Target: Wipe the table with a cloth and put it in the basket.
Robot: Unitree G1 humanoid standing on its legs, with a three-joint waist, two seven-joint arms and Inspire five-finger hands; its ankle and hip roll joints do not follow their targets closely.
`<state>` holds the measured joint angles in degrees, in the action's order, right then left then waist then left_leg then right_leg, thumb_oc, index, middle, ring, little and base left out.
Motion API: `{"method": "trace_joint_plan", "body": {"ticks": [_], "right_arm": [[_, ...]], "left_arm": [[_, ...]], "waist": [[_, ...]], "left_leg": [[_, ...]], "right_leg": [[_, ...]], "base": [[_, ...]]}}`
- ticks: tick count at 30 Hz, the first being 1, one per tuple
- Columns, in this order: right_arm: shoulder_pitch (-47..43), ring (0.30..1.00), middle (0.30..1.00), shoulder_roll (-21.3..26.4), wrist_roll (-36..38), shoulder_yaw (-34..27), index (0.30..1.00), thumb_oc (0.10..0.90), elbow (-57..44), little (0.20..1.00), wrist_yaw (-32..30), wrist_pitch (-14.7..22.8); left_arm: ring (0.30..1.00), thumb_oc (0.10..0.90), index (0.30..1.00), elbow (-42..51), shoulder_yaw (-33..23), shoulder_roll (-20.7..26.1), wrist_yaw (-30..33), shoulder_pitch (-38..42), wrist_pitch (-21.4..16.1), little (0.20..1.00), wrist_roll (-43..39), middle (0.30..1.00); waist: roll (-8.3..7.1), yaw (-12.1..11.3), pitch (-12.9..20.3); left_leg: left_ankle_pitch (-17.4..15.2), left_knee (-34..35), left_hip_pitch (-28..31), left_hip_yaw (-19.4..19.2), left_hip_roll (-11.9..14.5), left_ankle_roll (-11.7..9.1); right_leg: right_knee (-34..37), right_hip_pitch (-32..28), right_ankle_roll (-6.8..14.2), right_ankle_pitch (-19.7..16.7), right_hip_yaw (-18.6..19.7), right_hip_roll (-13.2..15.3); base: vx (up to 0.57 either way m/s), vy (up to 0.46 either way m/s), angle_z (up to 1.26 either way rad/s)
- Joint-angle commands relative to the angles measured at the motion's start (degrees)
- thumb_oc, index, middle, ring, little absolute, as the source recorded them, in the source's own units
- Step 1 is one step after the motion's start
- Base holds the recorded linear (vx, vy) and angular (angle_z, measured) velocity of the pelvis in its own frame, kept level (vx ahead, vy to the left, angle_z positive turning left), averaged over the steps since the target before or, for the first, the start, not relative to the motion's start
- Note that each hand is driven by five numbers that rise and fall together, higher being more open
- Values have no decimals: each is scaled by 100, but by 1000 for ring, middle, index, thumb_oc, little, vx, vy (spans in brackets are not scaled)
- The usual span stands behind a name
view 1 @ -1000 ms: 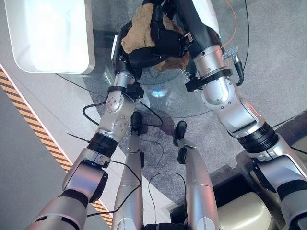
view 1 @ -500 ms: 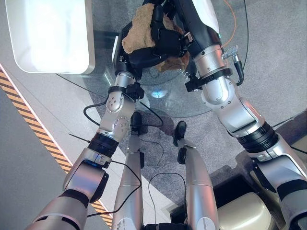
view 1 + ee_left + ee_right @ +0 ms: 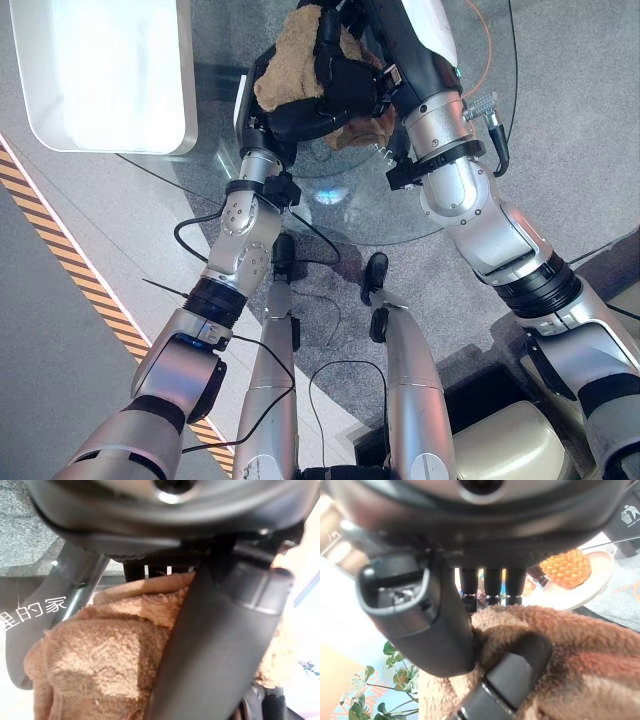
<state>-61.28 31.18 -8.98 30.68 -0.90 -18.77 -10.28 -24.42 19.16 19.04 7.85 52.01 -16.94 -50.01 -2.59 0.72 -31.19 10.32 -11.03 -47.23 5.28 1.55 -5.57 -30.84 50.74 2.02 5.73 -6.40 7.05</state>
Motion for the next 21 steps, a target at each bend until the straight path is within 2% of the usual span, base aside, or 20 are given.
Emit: {"method": "trace_joint_plan", "body": {"ticks": [1,21], "right_arm": [[-1764,900,900,-132,-180,-491,900,800,-876,900,-427,384],[-1818,900,900,-76,-57,-455,900,800,-828,900,-425,331]], "left_arm": [[300,100,300,695,457,-518,-936,367,-381,200,164,300],[300,100,300,670,465,-487,-982,358,-400,200,40,300]], "waist": [[-192,-54,140],[-226,-63,140]], "left_leg": [[-752,-587,273,-378,-372,430],[-770,-606,291,-381,-359,424]], "right_leg": [[1448,-648,227,-901,282,-435],[1463,-690,221,-894,268,-430]], "base": [[0,0,0],[0,0,0]]}}
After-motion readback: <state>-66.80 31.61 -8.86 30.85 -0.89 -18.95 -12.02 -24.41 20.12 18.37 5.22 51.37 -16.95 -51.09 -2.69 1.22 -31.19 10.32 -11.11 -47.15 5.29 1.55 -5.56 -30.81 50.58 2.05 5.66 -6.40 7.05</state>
